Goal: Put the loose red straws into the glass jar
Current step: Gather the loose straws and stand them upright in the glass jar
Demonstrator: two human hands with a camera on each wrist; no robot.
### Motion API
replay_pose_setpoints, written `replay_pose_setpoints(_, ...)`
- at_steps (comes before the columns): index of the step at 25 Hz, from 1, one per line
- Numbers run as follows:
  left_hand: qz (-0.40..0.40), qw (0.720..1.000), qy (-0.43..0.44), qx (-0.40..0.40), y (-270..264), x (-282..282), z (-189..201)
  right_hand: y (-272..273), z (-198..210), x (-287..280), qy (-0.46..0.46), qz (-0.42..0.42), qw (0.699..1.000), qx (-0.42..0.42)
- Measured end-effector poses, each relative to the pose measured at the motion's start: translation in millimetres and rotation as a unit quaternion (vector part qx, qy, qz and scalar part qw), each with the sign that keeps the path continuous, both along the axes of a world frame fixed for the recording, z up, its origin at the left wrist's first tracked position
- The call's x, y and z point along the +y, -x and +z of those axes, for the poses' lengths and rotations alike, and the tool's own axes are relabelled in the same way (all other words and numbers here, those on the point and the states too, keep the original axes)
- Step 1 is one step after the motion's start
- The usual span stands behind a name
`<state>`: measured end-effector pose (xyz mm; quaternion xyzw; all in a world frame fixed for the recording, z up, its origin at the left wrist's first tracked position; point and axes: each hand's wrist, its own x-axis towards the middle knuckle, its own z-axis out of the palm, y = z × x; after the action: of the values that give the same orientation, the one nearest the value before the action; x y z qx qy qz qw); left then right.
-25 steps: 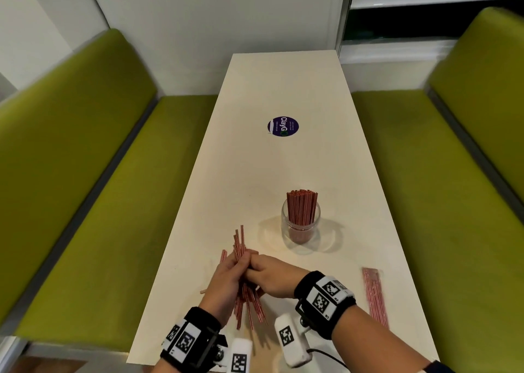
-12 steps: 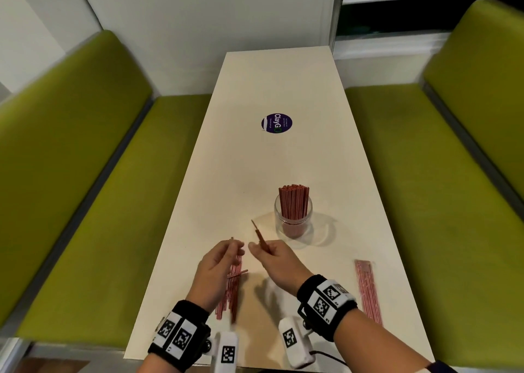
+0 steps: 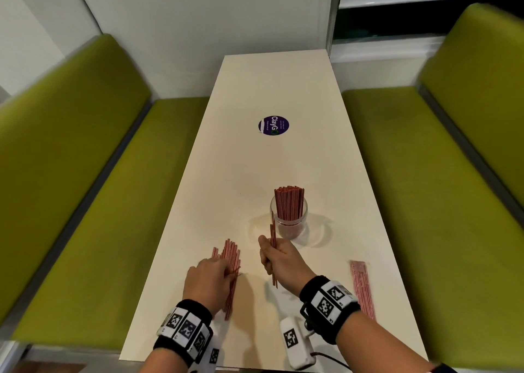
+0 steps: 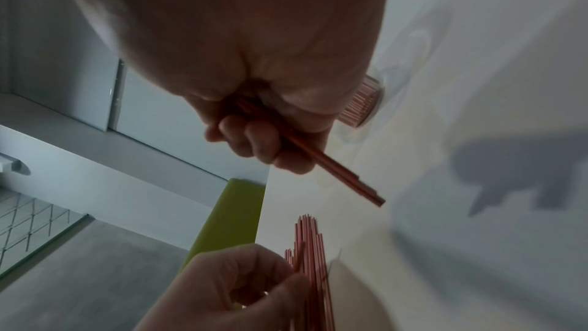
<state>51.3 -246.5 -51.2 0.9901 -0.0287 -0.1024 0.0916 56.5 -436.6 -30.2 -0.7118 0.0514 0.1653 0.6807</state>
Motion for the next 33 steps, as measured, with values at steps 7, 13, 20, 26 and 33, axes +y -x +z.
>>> replay_pose_setpoints(7, 0.193, 0.792, 0.579, 0.021, -4, -33, 71, 8, 3, -1, 0.009, 0.069, 0.997, -0.035)
replay_pose_setpoints(13, 0.149, 0.767, 0.622, 0.059, -1, -39, 80, 9, 5, -5, 0.04, 0.109, 0.993, -0.024)
replay_pose_setpoints(20, -0.063, 0.921, 0.355, -0.146, -4, -46, 100, 11, 6, 0, 0.203, 0.205, 0.957, -0.035)
replay_pose_setpoints(26, 0.066, 0.796, 0.595, -0.091, -3, -54, 93, 9, 21, 1, 0.001, 0.106, 0.994, -0.017)
replay_pose_setpoints(33, 0.413, 0.358, 0.778, 0.309, 15, -68, 53, 1, 38, 6, -0.35, -0.078, 0.933, 0.028)
